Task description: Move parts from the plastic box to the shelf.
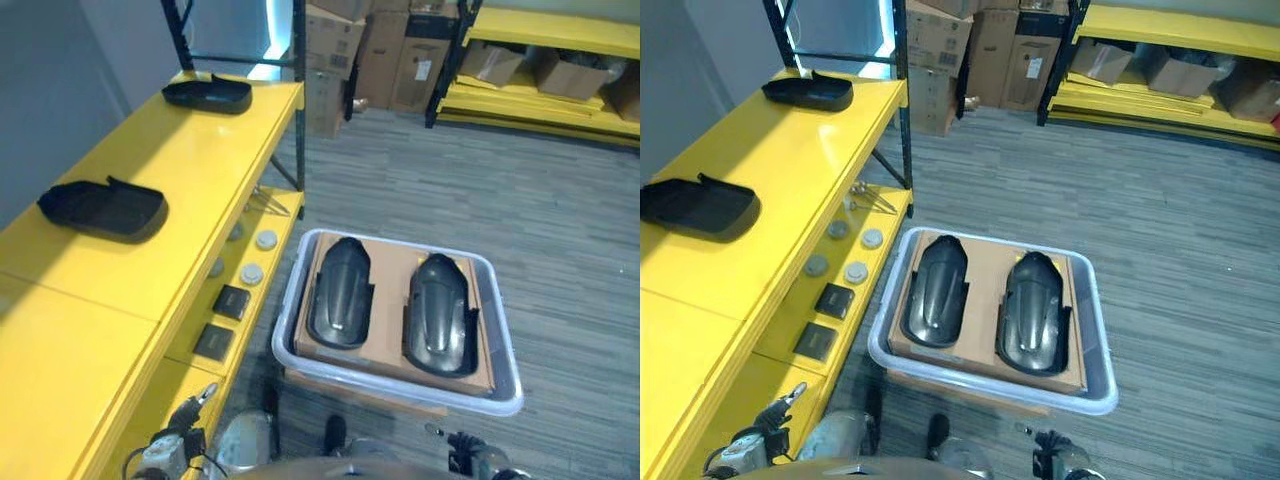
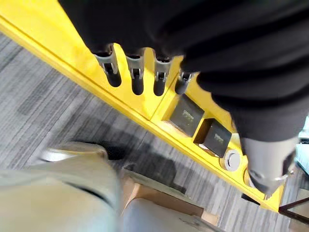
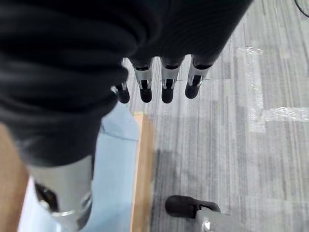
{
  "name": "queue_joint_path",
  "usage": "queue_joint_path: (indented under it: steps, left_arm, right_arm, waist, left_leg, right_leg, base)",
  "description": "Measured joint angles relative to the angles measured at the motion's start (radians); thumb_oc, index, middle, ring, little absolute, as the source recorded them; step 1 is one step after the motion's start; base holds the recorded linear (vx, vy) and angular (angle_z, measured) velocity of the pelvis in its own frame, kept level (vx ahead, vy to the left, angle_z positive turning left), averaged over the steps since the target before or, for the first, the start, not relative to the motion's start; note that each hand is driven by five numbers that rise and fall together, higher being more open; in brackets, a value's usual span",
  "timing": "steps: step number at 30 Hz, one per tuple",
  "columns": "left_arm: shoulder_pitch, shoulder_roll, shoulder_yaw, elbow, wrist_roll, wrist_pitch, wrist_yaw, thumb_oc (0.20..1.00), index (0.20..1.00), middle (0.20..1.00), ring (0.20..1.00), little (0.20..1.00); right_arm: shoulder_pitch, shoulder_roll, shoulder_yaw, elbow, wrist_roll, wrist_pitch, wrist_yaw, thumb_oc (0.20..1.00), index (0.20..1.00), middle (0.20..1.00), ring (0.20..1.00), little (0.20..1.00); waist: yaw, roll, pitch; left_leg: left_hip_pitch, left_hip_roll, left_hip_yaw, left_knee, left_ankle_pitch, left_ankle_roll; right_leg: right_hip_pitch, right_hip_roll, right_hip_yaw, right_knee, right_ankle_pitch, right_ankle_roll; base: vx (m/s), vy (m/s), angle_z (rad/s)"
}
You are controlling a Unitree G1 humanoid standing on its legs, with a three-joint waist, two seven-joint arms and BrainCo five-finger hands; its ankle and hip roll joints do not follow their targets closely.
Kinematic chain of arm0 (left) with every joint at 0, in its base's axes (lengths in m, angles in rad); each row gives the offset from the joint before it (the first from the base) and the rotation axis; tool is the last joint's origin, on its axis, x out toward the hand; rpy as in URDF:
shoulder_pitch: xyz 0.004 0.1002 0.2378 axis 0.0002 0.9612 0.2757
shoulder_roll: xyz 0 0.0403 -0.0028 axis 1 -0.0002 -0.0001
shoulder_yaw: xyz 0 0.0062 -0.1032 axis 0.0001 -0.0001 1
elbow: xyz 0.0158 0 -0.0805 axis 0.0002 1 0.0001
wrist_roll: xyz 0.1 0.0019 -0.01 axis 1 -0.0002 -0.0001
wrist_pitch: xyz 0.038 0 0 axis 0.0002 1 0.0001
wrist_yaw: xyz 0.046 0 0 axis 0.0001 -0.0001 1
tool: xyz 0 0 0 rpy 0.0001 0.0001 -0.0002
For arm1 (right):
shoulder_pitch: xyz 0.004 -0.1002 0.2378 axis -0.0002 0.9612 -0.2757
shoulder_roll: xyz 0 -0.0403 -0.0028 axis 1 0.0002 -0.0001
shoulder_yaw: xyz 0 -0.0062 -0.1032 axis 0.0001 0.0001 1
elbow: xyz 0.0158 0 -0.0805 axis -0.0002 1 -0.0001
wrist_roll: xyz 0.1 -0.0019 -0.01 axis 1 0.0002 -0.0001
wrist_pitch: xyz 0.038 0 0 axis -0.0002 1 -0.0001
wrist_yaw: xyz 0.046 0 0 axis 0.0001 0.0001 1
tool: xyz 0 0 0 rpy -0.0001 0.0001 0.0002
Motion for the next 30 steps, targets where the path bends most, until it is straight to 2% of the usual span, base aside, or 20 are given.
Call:
queue_joint_path:
  steps: [2,3,4,6,9,12,15,18,20,24,30]
  left_arm:
    - [0.006,-0.021,0.0,-0.005,0.001,0.001,0.01,1.0,1.0,1.0,1.0,1.0]
    - [0.023,-0.045,0.0,-0.008,0.002,0.0,0.011,1.0,1.0,1.0,1.0,1.0]
    - [0.03,-0.053,-0.005,-0.009,0.003,0.0,0.013,1.0,1.0,1.0,1.0,1.0]
    - [0.05,-0.053,-0.029,-0.014,0.014,-0.005,0.014,1.0,1.0,1.0,1.0,1.0]
    - [0.059,-0.042,-0.031,-0.01,0.04,0.0,0.016,1.0,1.0,1.0,1.0,1.0]
    - [0.064,-0.038,-0.031,-0.018,0.043,0.001,0.015,1.0,1.0,1.0,1.0,1.0]
    - [0.093,-0.029,-0.036,-0.047,0.043,0.014,0.015,1.0,1.0,1.0,1.0,1.0]
    - [0.12,-0.029,-0.035,-0.048,0.053,0.027,0.015,1.0,1.0,1.0,1.0,1.0]
    - [0.132,-0.028,-0.026,-0.047,0.061,0.029,0.015,1.0,1.0,1.0,1.0,1.0]
    - [0.141,-0.028,-0.026,-0.047,0.061,0.03,0.014,1.0,1.0,1.0,1.0,1.0]
    - [0.144,-0.028,-0.027,-0.038,0.081,0.037,0.006,1.0,1.0,1.0,1.0,1.0]
  right_arm:
    - [0.016,-0.001,0.0,-0.001,0.002,-0.004,-0.008,1.0,1.0,1.0,1.0,1.0]
    - [0.037,-0.013,0.0,-0.006,0.002,-0.015,-0.011,1.0,1.0,1.0,1.0,1.0]
    - [0.053,-0.002,0.0,-0.011,0.003,-0.028,-0.012,1.0,1.0,1.0,1.0,1.0]
    - [0.059,0.029,-0.003,-0.016,0.006,-0.029,-0.012,1.0,1.0,1.0,1.0,1.0]
    - [0.048,0.053,-0.013,-0.022,0.018,-0.047,-0.033,1.0,1.0,1.0,1.0,1.0]
    - [0.047,0.051,-0.038,-0.024,0.032,-0.069,-0.075,1.0,1.0,1.0,1.0,1.0]
    - [0.071,0.032,-0.042,-0.109,0.058,-0.087,-0.123,1.0,1.0,1.0,1.0,1.0]
    - [0.121,0.014,-0.035,-0.265,0.083,-0.065,-0.165,1.0,1.0,1.0,1.0,1.0]
    - [0.125,0.01,-0.034,-0.285,0.088,-0.054,-0.17,1.0,1.0,1.0,1.0,1.0]
    - [0.126,0.0,-0.035,-0.302,0.119,-0.047,-0.208,1.0,1.0,1.0,1.0,1.0]
    - [0.116,0.002,-0.046,-0.255,0.129,-0.046,-0.211,1.0,1.0,1.0,1.0,1.0]
  waist:
    - [-0.007,0.03,-0.02]
    - [-0.012,0.07,-0.045]
    - [-0.017,0.075,-0.057]
    - [-0.012,0.048,-0.07]
    - [-0.008,-0.001,-0.08]
    - [0.002,-0.013,-0.099]
    - [-0.007,0.001,-0.111]
    - [-0.026,0.029,-0.121]
    - [-0.032,0.036,-0.124]
    - [-0.031,0.037,-0.134]
    - [-0.03,0.034,-0.143]
  left_leg:
    - [0.041,0.002,-0.062,0.012,0.02,-0.006]
    - [0.08,0.007,-0.077,0.024,0.055,0.005]
    - [0.121,-0.002,-0.079,-0.012,0.062,0.031]
    - [0.129,-0.025,-0.079,-0.017,0.051,0.039]
    - [0.13,-0.036,-0.081,-0.019,0.035,0.041]
    - [0.132,-0.036,-0.079,-0.02,0.025,0.032]
    - [0.13,-0.029,-0.075,-0.026,0.019,0.028]
    - [0.115,-0.021,-0.061,-0.026,0.016,0.033]
    - [0.116,-0.018,-0.053,-0.026,0.016,0.033]
    - [0.115,-0.016,-0.052,-0.026,0.017,0.033]
    - [0.115,-0.016,-0.05,-0.026,0.02,0.036]
  right_leg:
    - [0.032,0.001,0.006,-0.018,0.016,0.029]
    - [0.044,0.013,0.006,-0.011,0.001,0.055]
    - [0.051,0.007,0.005,0.013,-0.015,0.077]
    - [0.043,-0.017,0.015,0.031,-0.039,0.102]
    - [0.051,-0.031,0.015,0.023,-0.04,0.111]
    - [0.046,-0.035,0.018,0.024,-0.049,0.123]
    - [0.036,-0.029,0.029,0.025,-0.045,0.12]
    - [0.015,-0.025,0.036,0.028,-0.044,0.105]
    - [0.016,-0.022,0.039,0.018,-0.035,0.106]
    - [0.014,-0.019,0.043,0.017,-0.034,0.106]
    - [0.012,-0.019,0.046,0.017,-0.034,0.107]
  base:
    - [0.11,0.068,-0.11]
    - [0.12,0.048,0.09]
    - [0.11,0.034,0.15]
    - [0.1,0.033,0.05]
    - [0.07,0.026,0.01]
    - [0.05,0.028,-0.04]
    - [0.02,0.036,-0.13]
    - [0.02,0.027,-0.14]
    - [0.01,0.016,-0.11]
    - [0.0,0.003,-0.01]
    - [0.0,0.0,0.0]
